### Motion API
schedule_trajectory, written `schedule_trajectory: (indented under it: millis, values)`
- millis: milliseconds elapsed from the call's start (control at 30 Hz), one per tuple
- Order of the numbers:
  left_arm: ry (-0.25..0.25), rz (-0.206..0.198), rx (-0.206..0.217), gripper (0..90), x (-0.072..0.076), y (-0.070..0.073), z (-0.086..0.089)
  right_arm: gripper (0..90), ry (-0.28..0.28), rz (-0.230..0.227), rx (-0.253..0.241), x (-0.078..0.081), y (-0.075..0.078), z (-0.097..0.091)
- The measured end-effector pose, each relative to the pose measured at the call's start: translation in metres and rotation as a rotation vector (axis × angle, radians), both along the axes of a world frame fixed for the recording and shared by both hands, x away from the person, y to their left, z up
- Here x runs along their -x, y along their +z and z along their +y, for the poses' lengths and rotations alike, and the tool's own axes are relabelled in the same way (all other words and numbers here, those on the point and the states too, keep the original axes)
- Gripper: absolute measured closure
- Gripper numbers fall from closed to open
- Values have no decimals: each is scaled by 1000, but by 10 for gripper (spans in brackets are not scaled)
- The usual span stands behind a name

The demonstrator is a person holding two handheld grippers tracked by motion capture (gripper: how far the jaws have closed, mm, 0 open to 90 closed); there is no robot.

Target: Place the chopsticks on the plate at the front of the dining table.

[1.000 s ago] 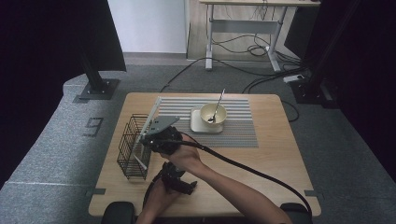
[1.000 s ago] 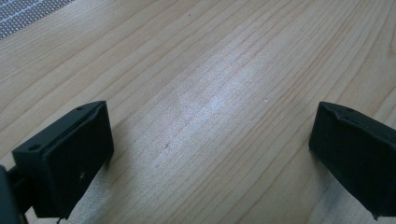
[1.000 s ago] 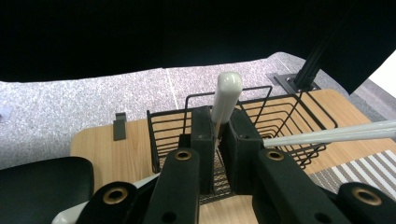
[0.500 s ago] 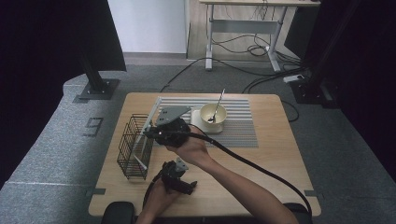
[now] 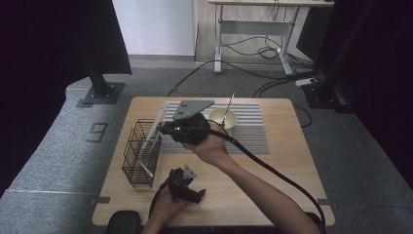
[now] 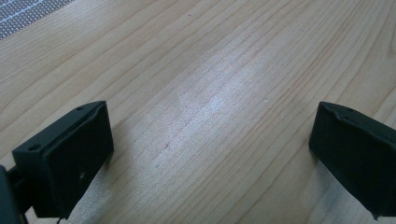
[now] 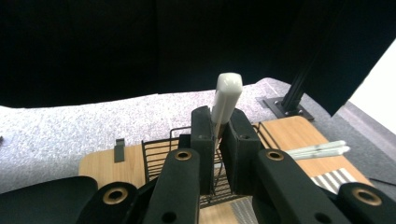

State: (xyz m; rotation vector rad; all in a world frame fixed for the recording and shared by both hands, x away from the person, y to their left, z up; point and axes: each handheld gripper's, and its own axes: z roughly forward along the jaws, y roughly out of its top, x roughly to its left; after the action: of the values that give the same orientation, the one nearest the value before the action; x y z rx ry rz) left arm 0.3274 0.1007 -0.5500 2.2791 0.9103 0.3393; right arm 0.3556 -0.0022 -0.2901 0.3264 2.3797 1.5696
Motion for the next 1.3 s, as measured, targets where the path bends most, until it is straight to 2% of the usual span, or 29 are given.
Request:
schedule_trajectory:
  millis: [333,633,867,1300]
  values:
    - [1,0,1,0,0,0,0,838,-37,-35,-23,4,19,-18]
    - [1,1,1,0,0,0,0,838,-71,-54,-34,6,26,-41]
    - [-2,1,-1,0,0,0,0,839,-104,-48,-40,7,21,-63]
    - [-11,2,0,0,-1,0,0,839,-148,-25,-51,12,0,-100]
